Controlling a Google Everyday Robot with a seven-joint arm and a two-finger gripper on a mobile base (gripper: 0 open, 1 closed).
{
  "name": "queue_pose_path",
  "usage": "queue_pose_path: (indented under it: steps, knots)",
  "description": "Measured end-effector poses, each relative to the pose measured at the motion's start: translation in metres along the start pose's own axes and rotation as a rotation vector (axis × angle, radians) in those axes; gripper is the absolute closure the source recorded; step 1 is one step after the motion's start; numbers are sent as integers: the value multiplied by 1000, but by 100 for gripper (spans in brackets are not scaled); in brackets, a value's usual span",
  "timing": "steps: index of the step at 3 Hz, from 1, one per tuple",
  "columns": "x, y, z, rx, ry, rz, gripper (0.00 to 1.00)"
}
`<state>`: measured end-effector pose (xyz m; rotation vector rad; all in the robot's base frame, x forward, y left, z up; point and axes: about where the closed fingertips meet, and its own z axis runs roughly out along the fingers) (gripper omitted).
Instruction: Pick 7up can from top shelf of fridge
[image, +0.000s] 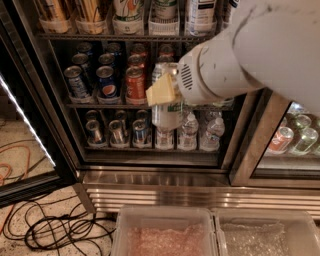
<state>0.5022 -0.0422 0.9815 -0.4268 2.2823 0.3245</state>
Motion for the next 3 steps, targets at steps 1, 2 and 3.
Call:
queue_pose_path:
  steps: [1, 2, 3]
  knots:
    - [39, 20, 11, -39, 77, 34, 100]
    - [62, 41, 18, -95, 132, 31, 100]
    - [61, 43, 16, -95, 131, 29, 100]
